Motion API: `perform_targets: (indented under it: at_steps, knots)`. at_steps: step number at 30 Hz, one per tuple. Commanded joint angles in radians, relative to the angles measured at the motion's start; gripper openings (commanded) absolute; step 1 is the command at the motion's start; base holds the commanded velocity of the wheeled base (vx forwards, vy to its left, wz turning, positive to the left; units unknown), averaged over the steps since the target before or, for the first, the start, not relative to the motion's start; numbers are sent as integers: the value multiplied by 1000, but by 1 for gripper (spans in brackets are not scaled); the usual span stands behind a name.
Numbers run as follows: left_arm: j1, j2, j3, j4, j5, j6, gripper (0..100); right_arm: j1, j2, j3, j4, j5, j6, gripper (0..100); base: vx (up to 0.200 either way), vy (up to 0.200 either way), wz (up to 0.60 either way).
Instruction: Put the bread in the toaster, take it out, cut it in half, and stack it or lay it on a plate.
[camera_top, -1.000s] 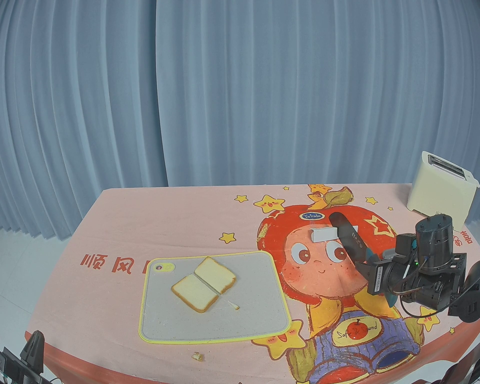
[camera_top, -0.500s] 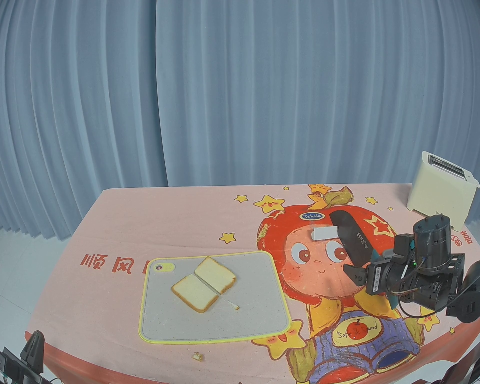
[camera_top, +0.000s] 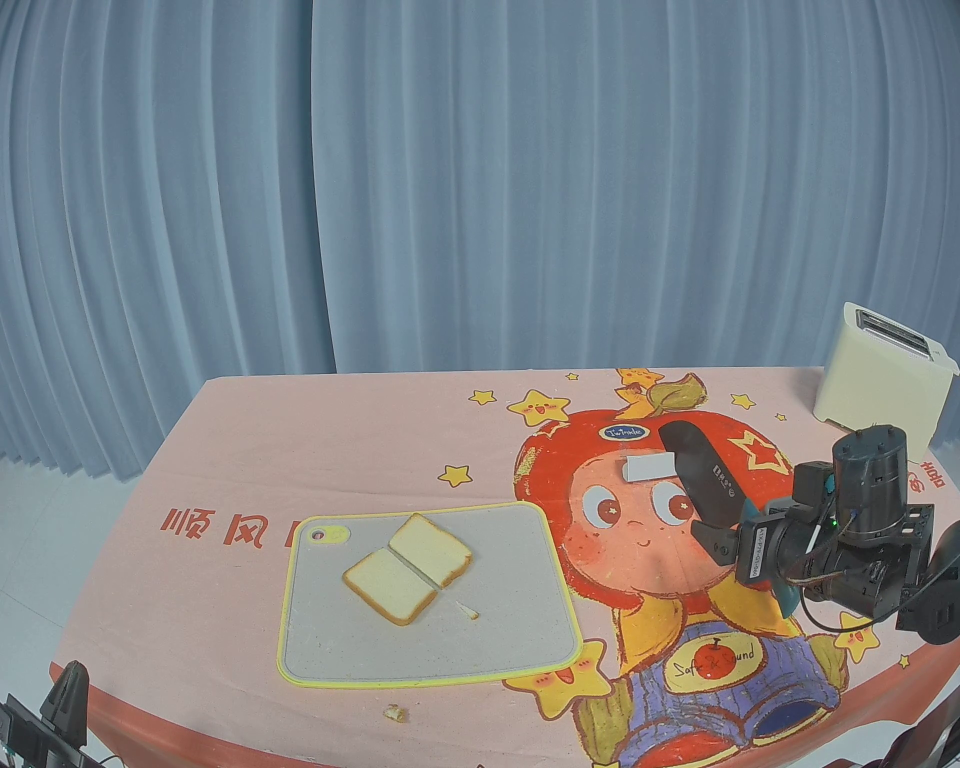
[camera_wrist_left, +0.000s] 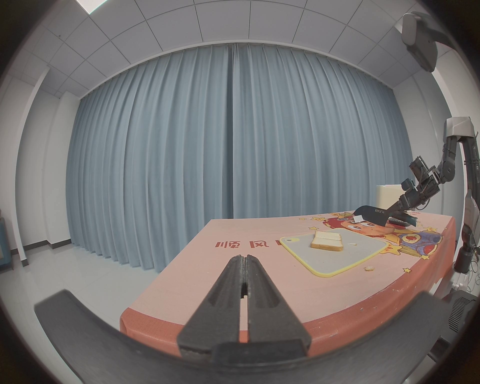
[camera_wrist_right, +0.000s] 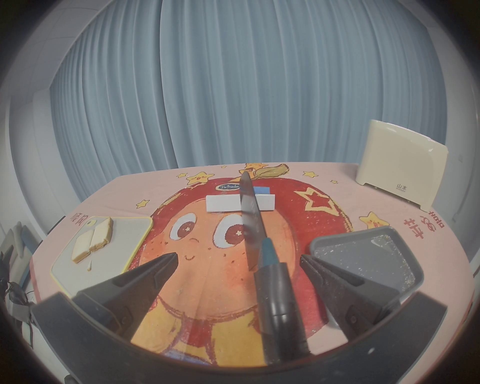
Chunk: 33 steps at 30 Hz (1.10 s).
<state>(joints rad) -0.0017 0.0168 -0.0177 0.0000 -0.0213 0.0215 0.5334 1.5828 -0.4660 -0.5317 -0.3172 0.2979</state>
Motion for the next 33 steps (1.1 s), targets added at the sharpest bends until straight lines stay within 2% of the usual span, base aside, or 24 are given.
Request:
perform_targets:
  at_steps: [1, 5, 13, 33]
  knots:
    - [0, 2, 18, 0, 0, 0, 0, 0, -17, -3, -1, -17, -3, 100, 0, 0, 0]
    - [0, 2, 16, 0, 0, 0, 0, 2, -35, -5, 1, -37, -9, 100, 0, 0, 0]
    - [0, 2, 16, 0, 0, 0, 0, 3, -112, -10, 1, -37, -56, 100, 0, 0, 0]
    - [0, 2, 16, 0, 0, 0, 0, 103, -175, -11, 10, -51, -60, 100, 0, 0, 0]
